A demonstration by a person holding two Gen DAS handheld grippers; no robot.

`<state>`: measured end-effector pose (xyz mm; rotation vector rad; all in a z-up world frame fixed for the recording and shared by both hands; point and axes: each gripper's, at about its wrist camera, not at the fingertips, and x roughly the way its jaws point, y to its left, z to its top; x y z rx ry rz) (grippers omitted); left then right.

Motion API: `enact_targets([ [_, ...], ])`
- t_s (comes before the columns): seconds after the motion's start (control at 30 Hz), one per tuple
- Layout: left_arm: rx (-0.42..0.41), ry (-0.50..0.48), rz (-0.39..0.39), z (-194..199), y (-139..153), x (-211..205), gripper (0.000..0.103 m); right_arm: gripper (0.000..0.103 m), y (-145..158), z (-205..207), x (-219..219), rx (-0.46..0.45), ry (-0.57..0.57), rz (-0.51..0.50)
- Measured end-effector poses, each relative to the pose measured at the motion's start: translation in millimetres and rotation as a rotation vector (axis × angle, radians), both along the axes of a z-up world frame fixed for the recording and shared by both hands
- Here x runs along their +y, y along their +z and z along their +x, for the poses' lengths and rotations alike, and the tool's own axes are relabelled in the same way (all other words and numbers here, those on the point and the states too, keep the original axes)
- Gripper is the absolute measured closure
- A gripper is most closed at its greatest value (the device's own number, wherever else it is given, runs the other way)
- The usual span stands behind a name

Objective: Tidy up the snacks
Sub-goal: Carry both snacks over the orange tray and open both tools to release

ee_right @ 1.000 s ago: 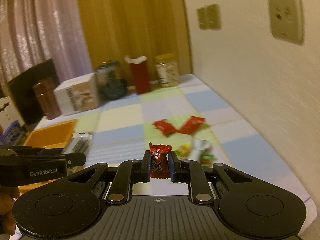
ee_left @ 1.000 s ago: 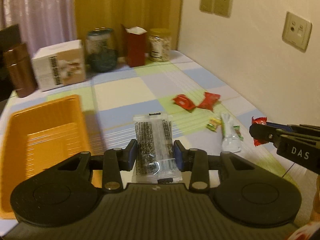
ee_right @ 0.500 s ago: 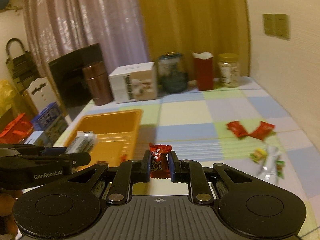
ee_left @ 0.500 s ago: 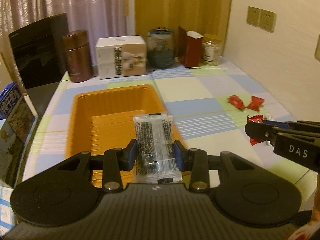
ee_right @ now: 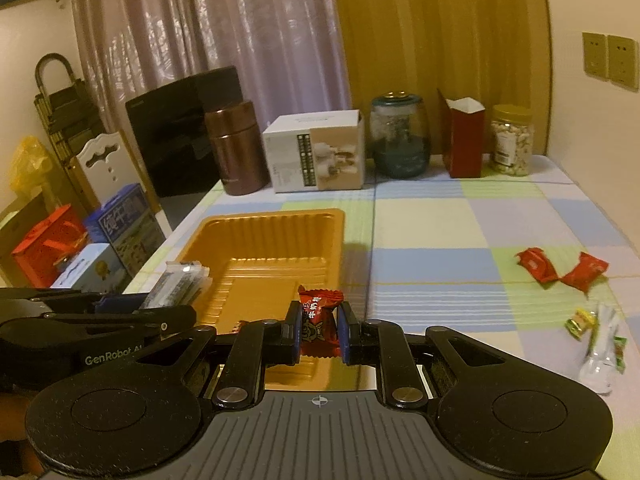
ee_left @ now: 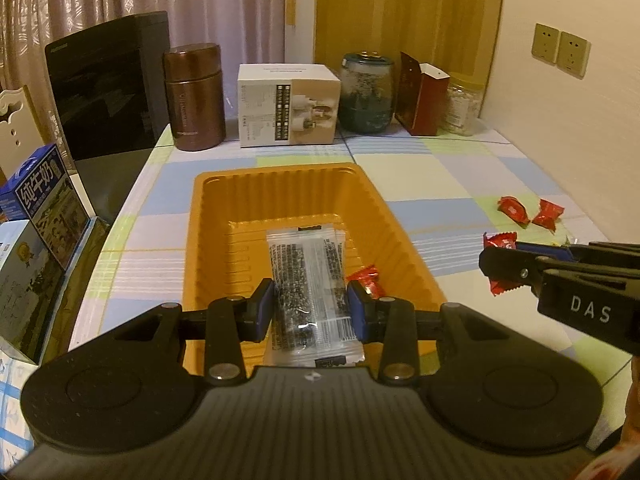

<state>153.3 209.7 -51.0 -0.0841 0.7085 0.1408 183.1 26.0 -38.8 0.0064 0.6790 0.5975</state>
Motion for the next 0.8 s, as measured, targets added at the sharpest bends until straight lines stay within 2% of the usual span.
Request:
enact_targets([
  [0.37, 0.001, 0.007, 0.009, 12.2, -6.7, 16.6, 0.068, 0.085, -8.9, 14.2, 25.0, 0.009, 0.028, 0.011],
  [0.8, 0.021, 0.015, 0.006, 20.4, -21.0, 22.8, 0.067, 0.085, -25.3, 24.4, 27.8, 0.053, 0.025, 0.012],
])
